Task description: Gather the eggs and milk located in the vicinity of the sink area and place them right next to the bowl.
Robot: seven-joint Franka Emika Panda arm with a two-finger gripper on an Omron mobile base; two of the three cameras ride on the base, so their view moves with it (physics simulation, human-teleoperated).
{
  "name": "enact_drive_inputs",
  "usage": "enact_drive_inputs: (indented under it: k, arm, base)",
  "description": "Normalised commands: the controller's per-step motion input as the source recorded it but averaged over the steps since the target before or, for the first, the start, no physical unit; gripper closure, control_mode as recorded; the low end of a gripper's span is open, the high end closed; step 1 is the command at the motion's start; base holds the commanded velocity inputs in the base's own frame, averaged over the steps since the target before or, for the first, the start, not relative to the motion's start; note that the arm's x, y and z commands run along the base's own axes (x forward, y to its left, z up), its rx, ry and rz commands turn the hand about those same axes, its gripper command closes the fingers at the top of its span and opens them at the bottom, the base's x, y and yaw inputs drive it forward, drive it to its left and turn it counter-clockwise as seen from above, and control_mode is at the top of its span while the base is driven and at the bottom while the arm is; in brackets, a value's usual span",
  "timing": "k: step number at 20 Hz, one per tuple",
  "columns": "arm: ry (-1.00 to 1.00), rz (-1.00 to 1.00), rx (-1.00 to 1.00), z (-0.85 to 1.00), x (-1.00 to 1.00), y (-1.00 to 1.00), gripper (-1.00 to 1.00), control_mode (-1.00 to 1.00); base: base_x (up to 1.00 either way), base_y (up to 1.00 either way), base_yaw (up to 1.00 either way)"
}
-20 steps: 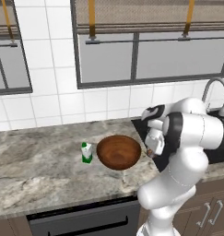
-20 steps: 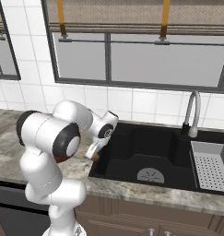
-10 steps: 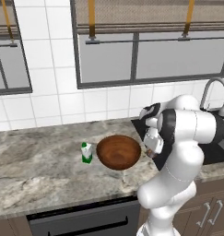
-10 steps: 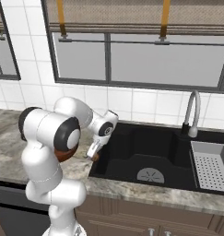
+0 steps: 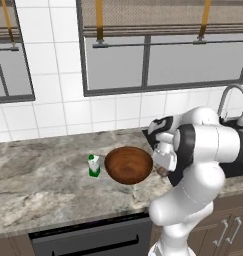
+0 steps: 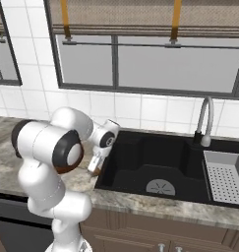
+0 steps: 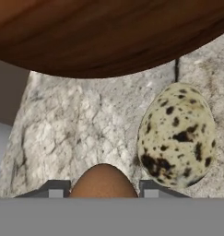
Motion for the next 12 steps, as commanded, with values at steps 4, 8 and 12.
enact_drive_inputs:
  k: [4, 8, 12]
  arm:
    - [-0.06, 0.00, 0.00, 0.00, -0.04, 0.03, 1.00, -1.00]
    - [-0.04, -0.03, 0.00, -0.06, 0.00, 0.00, 1.00, -1.00]
    - [-0.06, -0.11, 0.00, -0.09, 0.00, 0.00, 1.00, -1.00]
  base:
    - [0.00, 0.00, 0.00]
    - [0.00, 0.00, 0.00]
    - [0.00, 0.00, 0.00]
